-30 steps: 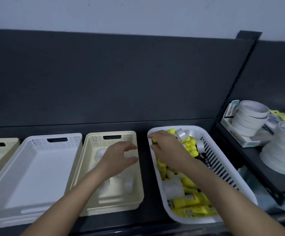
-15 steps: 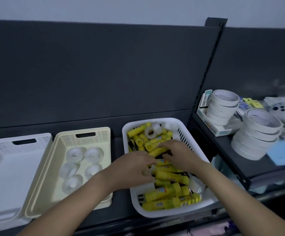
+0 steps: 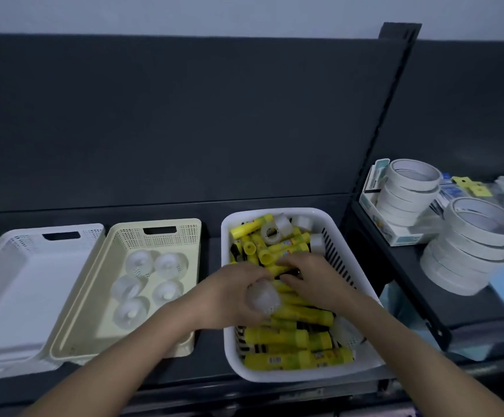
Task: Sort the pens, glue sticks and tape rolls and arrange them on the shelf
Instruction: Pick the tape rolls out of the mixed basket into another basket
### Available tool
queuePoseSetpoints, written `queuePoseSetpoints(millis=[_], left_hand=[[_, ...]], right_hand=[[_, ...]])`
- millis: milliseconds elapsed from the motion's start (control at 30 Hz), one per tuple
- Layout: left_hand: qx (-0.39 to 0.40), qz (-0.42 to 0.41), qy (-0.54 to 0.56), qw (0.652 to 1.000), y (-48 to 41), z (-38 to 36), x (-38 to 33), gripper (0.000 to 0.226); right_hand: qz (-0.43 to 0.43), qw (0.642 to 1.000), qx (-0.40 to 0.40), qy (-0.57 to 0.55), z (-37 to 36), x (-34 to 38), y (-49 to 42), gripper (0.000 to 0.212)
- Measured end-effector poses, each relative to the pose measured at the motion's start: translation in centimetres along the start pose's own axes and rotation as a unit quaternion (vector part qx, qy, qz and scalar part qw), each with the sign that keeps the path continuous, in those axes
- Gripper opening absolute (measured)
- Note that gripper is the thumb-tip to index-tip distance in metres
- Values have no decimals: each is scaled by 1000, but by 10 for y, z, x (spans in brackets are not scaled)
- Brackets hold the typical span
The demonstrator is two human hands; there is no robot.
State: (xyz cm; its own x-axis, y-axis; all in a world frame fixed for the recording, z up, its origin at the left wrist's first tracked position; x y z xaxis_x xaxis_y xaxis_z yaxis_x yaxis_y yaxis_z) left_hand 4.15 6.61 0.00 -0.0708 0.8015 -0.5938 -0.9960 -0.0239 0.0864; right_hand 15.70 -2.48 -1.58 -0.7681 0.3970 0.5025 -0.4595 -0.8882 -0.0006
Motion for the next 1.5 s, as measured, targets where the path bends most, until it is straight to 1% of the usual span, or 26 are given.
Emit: queuePoseSetpoints(millis=[33,100,167,200,233,267,333,367,433,500,600,633,667,700,800,833,900,967,1033,1100,1233,1300,1367,1400,1467,1500], left_hand=[[-35,-2,34,999,2,10,-2,55],[-102,4,97,990,5,28,-3,55],[-159,20,137,978,6,45,1,54],[-181,29,151,971,7,51,4,54],[-199,39,158,967,7,56,7,54],[-213,50,158,963,8,60,10,54],[-232,69,154,958,8,66,15,56],[-241,77,153,955,8,68,19,57],[-264,89,156,948,7,72,26,57],[-285,98,159,940,7,77,32,56],[-294,106,160,936,6,82,37,55],[-292,107,161,937,5,82,39,55],[-290,109,164,937,5,82,40,54],[-289,110,167,936,5,83,42,54],[-286,112,170,936,5,83,46,53],[-285,115,170,936,6,83,49,52],[-287,124,172,934,9,83,54,51],[-292,132,173,931,13,83,60,51],[-296,138,172,929,18,83,65,51],[-297,141,174,928,23,83,69,53],[-296,142,187,926,35,84,76,54],[-297,145,185,926,43,85,80,53],[-302,148,182,924,52,89,85,52],[-304,151,183,923,58,92,89,53],[-305,160,181,921,69,99,99,55],[-303,166,174,922,75,102,105,56]], right_hand=[[19,1000,8,-11,-2,7,-2,23],[48,997,43,-34,-10,23,-5,1],[68,994,83,-3,-23,36,-5,10],[71,992,92,45,-29,39,-6,19],[81,988,93,93,-35,41,-7,22],[85,986,93,112,-37,42,-8,18],[74,989,99,82,-36,41,-13,12],[66,991,99,64,-32,39,-15,5],[42,996,73,21,-16,32,-21,14],[-11,999,15,-29,9,15,-32,13],[-101,987,-109,-68,46,-16,-50,19],[-123,981,-134,-73,53,-24,-56,23],[-139,978,-142,-69,55,-30,-64,27],[-151,977,-135,-62,54,-35,-72,30],[-173,982,-56,-49,35,-40,-93,48],[-169,985,-23,-22,28,-39,-99,53],[-145,985,29,90,17,-34,-108,52],[-136,974,45,177,14,-33,-111,51],[-148,969,44,194,13,-36,-110,56],[-145,972,27,184,13,-37,-105,57],[-133,980,-5,146,12,-34,-96,55],[-157,982,-29,97,18,-33,-91,53],[-197,977,-74,-22,28,-31,-85,45],[-210,967,-100,-102,33,-27,-82,41],[-205,935,-143,-252,40,-9,-77,28],[-194,925,-152,-289,45,4,-77,22]])
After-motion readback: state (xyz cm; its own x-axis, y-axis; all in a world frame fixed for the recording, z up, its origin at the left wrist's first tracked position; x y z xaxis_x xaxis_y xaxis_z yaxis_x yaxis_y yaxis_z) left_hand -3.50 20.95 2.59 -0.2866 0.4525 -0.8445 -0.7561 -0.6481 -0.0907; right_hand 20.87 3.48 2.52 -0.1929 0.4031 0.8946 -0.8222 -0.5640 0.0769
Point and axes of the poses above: each hand's wrist, its own y-axis away from the middle knuckle, its own z-axis out of the back of the hand, x = y × z, the point moved 7 cm from there along -y, towards the middle knuckle, and after that the axes turned 3 degrees about x, right-handed, at the moved point
